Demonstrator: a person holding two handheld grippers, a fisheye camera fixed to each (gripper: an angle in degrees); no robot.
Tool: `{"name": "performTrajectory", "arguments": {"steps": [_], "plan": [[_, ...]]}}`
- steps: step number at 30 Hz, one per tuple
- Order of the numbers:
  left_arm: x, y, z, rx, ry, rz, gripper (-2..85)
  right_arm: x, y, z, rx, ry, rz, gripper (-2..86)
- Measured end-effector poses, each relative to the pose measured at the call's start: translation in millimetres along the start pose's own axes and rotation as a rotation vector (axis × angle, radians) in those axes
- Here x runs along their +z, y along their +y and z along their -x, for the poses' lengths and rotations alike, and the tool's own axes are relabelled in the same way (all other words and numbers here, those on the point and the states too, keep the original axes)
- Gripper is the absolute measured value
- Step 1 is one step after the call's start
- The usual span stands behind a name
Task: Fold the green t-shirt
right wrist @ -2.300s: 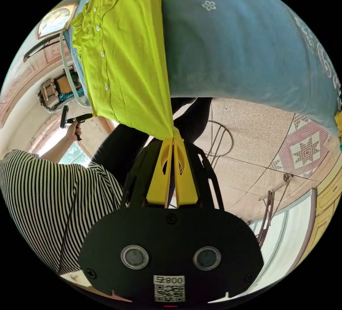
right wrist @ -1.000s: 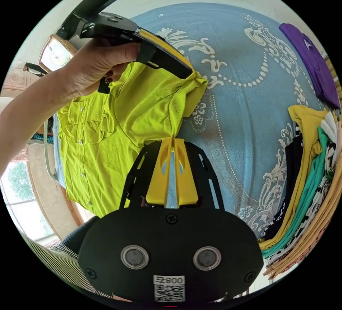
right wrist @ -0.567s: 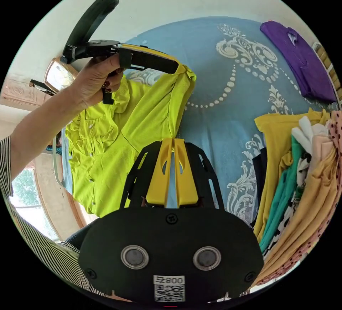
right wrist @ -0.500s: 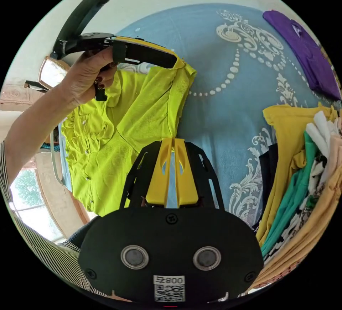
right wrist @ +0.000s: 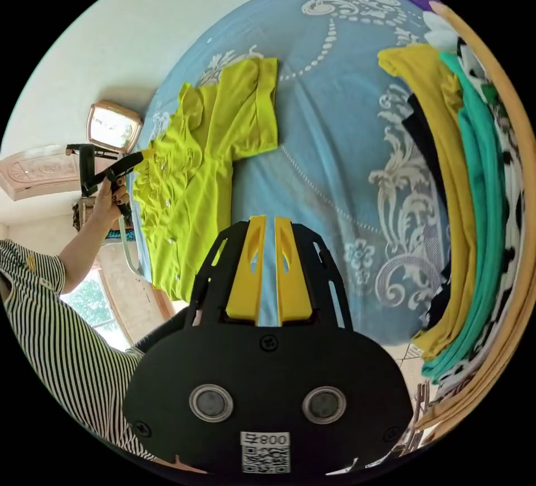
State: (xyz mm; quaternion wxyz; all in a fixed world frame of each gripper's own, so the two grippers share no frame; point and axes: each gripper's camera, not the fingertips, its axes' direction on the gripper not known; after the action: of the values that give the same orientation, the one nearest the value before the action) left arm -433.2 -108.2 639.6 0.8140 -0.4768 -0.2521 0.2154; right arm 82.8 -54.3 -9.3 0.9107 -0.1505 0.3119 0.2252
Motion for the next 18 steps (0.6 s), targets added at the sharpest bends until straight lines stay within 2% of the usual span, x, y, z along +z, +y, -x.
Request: {"name": "performTrajectory", "arguments": {"steps": [4,7,12,18], "plan": [[-38,132,58,-0.362,-0.100,0.188,7.5,30,50,10,0.024,-0.042,0.211,5.7],[-57,208,80,-0.557,-0.157,0.303,7.8,53,74,15,0.048,-0.058,0.341,7.1],[-64,283,101,-0.714,-0.158,0.456,9.4,82,78,25,0.052,-0.096,0.410,8.4],[-77,314,109,-0.719,-0.149,0.505,11.0,102,60,46,0.020,-0.018,0.416,8.1]]}}
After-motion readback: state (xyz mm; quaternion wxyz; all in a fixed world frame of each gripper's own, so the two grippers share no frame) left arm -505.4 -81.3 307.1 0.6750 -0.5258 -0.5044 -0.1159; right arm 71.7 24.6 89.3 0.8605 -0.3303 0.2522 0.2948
